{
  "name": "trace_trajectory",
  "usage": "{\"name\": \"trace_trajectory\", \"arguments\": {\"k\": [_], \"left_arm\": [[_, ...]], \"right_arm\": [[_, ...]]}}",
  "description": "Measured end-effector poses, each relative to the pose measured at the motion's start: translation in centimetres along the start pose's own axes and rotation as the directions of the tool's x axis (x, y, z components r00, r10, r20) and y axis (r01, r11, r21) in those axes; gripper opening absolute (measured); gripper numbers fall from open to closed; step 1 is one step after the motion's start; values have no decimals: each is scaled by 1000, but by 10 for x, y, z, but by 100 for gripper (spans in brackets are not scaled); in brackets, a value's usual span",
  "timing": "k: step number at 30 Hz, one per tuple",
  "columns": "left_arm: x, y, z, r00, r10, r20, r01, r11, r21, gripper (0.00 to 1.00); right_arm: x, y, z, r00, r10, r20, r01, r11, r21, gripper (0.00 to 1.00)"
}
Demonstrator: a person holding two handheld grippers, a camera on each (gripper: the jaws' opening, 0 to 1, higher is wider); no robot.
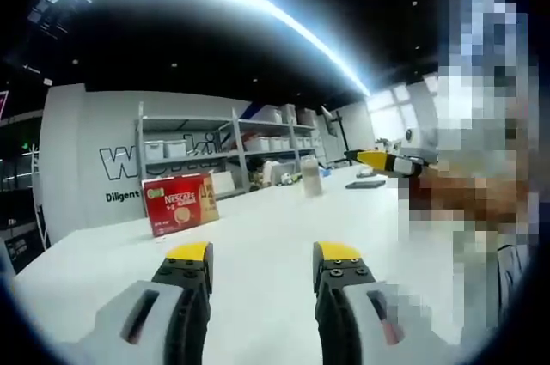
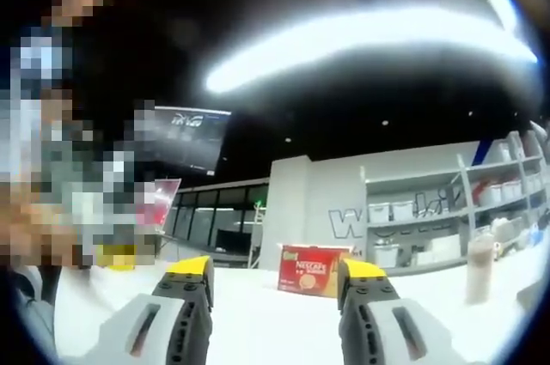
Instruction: Tear open the coffee pouch, take out the coffee, and pour the coffee from the pouch into the cup
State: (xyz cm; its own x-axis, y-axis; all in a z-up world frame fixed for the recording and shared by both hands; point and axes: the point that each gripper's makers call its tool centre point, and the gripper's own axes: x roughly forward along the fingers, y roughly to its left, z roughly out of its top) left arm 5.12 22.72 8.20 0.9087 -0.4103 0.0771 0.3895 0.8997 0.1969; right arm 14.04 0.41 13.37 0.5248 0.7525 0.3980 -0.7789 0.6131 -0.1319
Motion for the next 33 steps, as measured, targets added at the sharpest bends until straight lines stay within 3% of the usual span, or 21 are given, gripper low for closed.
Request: {"name": "trace_trajectory", "arguments": {"k": [33], "left_arm": [[1,-4,2,1000,1,-2,-1,1000,-7,49]], "right_arm": [[3,0,-3,1000,5,-15,-5,1000,-5,58]]}}
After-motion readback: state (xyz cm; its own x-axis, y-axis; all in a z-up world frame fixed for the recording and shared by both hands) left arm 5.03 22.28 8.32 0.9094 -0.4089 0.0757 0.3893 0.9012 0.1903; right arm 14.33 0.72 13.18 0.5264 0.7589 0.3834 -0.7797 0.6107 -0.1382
